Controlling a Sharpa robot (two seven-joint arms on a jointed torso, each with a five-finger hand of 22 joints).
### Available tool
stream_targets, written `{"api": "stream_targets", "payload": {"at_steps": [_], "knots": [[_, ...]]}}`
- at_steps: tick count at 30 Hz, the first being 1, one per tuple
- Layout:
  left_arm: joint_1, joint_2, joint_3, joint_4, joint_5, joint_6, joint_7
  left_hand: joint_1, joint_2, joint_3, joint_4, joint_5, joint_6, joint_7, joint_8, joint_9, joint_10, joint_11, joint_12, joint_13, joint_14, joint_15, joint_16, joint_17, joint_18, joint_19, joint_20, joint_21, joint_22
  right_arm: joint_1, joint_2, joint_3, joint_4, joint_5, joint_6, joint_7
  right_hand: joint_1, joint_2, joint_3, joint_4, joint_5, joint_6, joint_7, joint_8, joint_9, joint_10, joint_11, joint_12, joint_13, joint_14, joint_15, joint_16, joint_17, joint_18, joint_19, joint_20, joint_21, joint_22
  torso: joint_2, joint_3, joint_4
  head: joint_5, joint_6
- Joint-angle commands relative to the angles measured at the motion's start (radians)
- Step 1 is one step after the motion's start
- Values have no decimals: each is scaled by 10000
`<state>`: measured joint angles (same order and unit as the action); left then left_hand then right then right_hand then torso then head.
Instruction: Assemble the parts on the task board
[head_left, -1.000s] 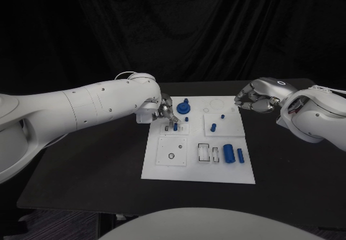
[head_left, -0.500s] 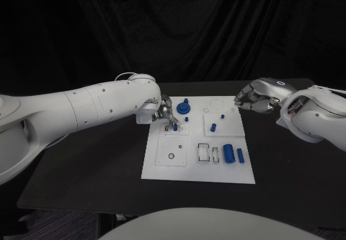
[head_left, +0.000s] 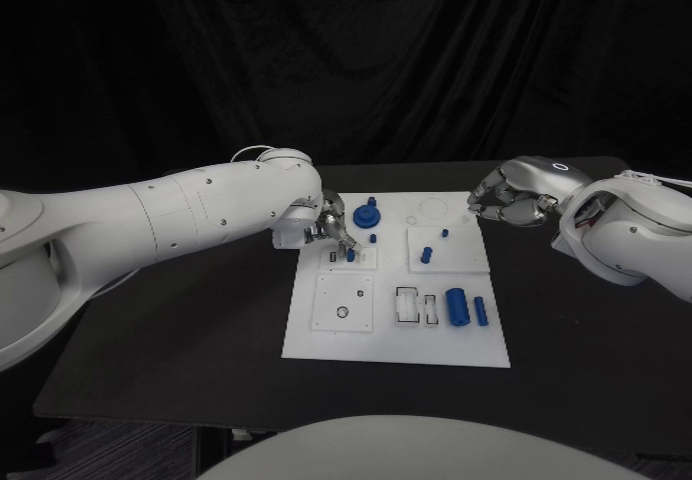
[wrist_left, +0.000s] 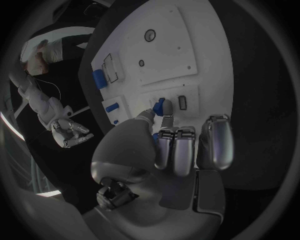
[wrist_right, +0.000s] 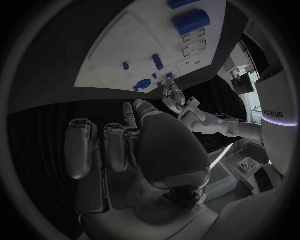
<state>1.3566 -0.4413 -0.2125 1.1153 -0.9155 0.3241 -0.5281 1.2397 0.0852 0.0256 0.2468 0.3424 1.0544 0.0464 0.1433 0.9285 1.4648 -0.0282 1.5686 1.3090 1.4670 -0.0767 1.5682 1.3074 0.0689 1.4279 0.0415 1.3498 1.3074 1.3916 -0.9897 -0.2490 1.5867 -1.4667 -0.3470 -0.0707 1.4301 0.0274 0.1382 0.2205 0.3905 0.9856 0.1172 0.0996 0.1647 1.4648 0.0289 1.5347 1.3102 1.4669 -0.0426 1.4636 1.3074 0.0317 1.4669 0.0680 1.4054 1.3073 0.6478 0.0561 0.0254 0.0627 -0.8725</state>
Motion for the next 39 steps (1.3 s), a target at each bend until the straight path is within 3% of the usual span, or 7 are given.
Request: {"api": "stream_targets", "payload": {"at_steps": [1,17,25,30,31,32,39], "knots": [[-32,33,4,-16,69,147,153,118,16,142,-50,86,-59,-28,69,89,1060,49,22,2618,1038,60,26,2634,-26,-93,8,-46,1065,-23,3,5,14,-19,118,-182,67,-23,72,-14,53,86,12,-45,-12,567,68,-45,1967,676,59,-69,1047,110,341,29,-21,2046,-2,0,5,1,-2],[-49,64,4,-57,69,183,223,217,-206,845,-214,874,-304,-8,132,410,1060,56,22,2618,1038,64,26,2634,-23,-102,6,-103,1105,-23,5,5,30,-19,221,-207,66,-22,79,-16,53,95,9,-42,-11,560,66,-52,1957,676,58,-71,1045,114,334,28,-41,2039,4,-2,12,13,-2],[-59,83,4,-94,69,311,138,189,-243,915,-211,912,-319,2,129,426,1060,62,22,2618,1038,66,26,2634,-21,-104,7,-112,1108,-23,1,5,35,-19,257,-218,68,-17,101,-23,54,135,-3,-27,-4,550,58,-61,1942,674,54,-82,1031,117,330,26,-54,2035,5,-4,15,14,-2],[-74,108,4,-134,69,387,65,59,-316,1039,-158,628,-324,17,123,456,1060,78,22,2618,1038,78,26,2634,-22,-103,18,-125,1122,-23,7,5,30,-19,281,-227,68,-18,107,-26,53,151,-7,-20,-2,557,54,-57,1950,673,52,-85,1028,117,331,24,-55,2035,-1,1,6,23,-2],[-79,115,4,-148,69,399,45,-90,-332,1075,-73,108,-300,25,128,476,1060,87,22,2618,1038,90,26,2634,-22,-105,28,-139,1129,-23,8,5,28,-19,290,-231,68,-18,107,-26,53,151,-7,-20,-2,557,54,-57,1950,673,52,-85,1028,117,331,24,-55,2035,-2,0,5,24,-2],[-83,119,4,-156,69,404,31,-167,-341,1083,-32,-149,-288,30,130,487,1060,93,22,2618,1038,94,26,2634,-22,-102,32,-142,1136,-23,8,5,27,-19,295,-234,68,-18,107,-26,53,151,-7,-20,-2,557,54,-57,1950,673,52,-85,1028,117,331,24,-55,2035,-4,0,3,31,-2],[-105,126,4,-185,69,430,-50,-358,-365,1093,52,-725,-265,45,120,513,1060,107,22,2618,1038,106,26,2634,-21,-93,43,-158,1157,-23,3,5,21,-19,329,-256,68,-18,107,-26,53,151,-7,-20,-2,557,54,-57,1950,673,52,-85,1028,117,331,24,-55,2035,-6,-2,3,44,-2]]}}
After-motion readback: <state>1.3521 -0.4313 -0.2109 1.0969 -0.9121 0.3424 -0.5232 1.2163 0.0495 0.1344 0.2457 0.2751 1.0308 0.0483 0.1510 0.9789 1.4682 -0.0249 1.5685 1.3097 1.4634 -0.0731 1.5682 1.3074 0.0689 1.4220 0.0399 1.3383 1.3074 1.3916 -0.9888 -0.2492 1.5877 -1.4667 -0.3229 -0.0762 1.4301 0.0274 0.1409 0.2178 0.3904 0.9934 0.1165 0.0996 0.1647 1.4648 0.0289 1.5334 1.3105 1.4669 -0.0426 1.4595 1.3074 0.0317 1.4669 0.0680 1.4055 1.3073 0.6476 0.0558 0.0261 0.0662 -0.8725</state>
